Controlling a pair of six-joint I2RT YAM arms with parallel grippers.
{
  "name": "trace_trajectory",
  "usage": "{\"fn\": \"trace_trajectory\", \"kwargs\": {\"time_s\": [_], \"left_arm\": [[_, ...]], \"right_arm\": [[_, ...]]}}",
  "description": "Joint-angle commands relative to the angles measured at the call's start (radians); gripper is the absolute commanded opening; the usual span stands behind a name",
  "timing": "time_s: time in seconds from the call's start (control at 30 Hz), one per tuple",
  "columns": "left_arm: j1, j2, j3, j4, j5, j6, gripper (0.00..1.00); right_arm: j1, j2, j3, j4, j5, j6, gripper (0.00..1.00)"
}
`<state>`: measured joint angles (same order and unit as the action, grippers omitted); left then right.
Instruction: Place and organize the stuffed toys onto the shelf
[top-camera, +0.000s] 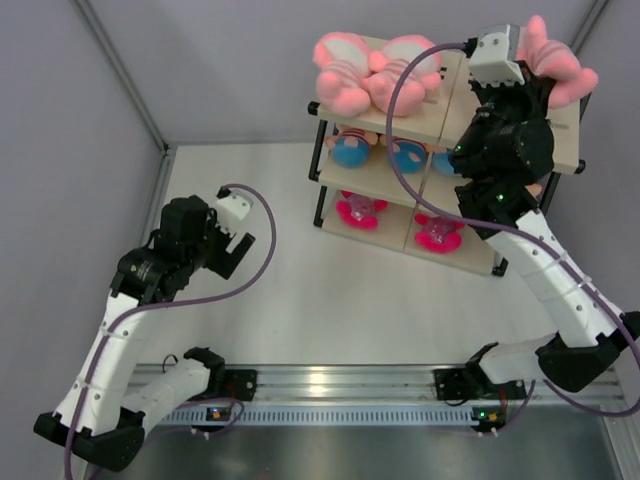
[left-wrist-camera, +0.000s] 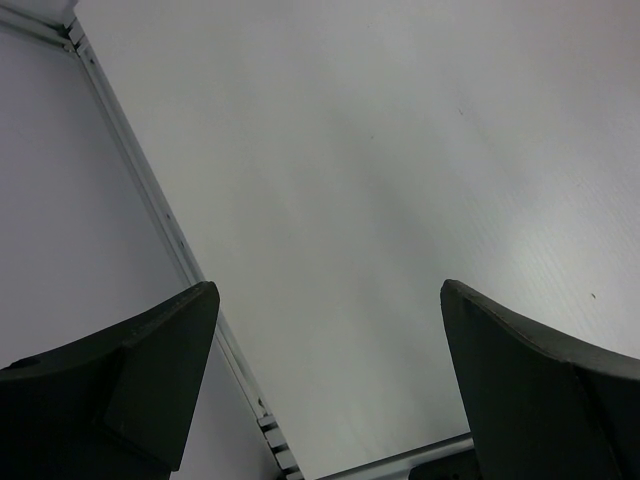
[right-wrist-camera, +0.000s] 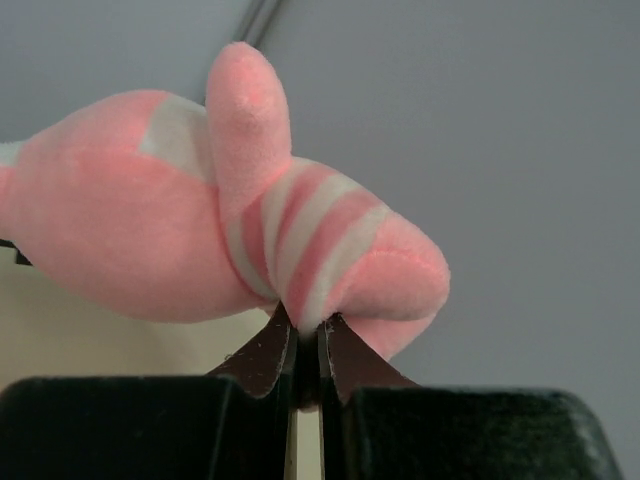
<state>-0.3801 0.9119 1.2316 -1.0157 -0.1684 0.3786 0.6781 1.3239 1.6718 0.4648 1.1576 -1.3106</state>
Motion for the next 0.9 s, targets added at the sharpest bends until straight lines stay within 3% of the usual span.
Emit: {"fn": "trace_trajectory", "kwargs": {"time_s": [0.0, 0.1, 0.23, 0.3, 0.43, 0.5, 0.53, 0.67, 0.87], "left_arm": [[0.006, -0.025, -0.009, 0.046, 0.021, -0.014, 0.99], [0.004, -0.034, -0.015, 0.046, 0.020, -0.012, 0.99], [0.006, -0.034, -0.018, 0.048, 0.023, -0.010, 0.98], [0.006, -0.031, -0.021, 0.048, 0.026, -0.010, 0.99], [0.004, -0.024, -0.023, 0.048, 0.033, -0.010, 0.98], [0.006, -0.022, -0.027, 0.048, 0.033, -0.012, 0.99], [0.006, -0.024, -0.029, 0.048, 0.033, -0.009, 0.99], [0.006, -0.025, -0.038, 0.048, 0.043, 0.000, 0.99], [0.006, 0.001, -0.027, 0.048, 0.047, -0.001, 0.99]], "right_arm": [[-0.099, 0.032, -0.043, -0.009, 0.059, -0.015, 0.00], [-0.107, 0.050, -0.087, -0.043, 0.089, 0.000, 0.00], [-0.104, 0.054, -0.057, -0.347, 0.099, 0.241, 0.00], [-0.097, 0.049, -0.057, -0.405, 0.093, 0.289, 0.03], [-0.083, 0.060, -0.063, -0.462, 0.083, 0.358, 0.19], [-0.078, 0.064, -0.046, -0.552, 0.077, 0.398, 0.36], [-0.077, 0.061, -0.044, -0.567, 0.077, 0.418, 0.40], [-0.022, 0.025, -0.047, -0.577, 0.073, 0.416, 0.44], [0.141, -0.006, -0.014, -0.598, 0.068, 0.352, 0.61]]}}
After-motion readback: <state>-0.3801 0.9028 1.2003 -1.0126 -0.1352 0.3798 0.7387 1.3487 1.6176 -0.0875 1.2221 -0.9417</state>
